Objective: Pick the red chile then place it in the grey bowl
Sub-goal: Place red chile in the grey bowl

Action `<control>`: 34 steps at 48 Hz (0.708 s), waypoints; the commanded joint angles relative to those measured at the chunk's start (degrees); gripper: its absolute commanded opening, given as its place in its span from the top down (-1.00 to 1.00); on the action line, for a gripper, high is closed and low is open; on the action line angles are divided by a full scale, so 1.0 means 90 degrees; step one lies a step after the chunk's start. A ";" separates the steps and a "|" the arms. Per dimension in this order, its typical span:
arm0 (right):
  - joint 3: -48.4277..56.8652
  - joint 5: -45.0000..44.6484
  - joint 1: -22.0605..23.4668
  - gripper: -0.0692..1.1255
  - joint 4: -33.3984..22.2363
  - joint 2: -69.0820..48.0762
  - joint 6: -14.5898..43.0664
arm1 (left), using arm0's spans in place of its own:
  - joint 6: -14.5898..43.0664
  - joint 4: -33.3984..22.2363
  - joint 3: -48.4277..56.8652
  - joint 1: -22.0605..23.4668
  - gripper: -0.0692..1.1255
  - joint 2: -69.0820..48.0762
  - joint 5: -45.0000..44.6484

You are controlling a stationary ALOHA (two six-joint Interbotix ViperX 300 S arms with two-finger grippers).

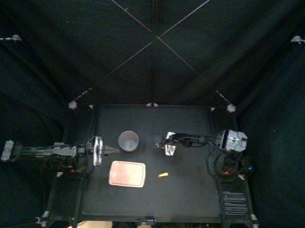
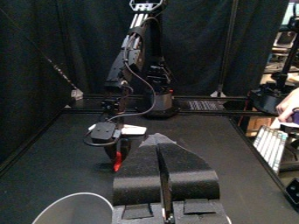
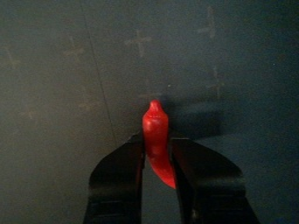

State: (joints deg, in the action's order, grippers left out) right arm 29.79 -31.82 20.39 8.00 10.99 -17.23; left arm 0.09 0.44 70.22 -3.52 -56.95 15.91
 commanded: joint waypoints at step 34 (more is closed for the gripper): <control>-0.3818 0.1299 -0.0742 0.05 0.0762 0.0654 -0.0039 | 0.0010 0.0010 -0.0078 -0.0020 0.95 0.0000 0.0020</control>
State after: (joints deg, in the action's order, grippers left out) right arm -0.70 -20.30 13.80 14.59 16.17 -17.58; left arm 0.09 0.44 70.22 -3.60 -57.04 15.82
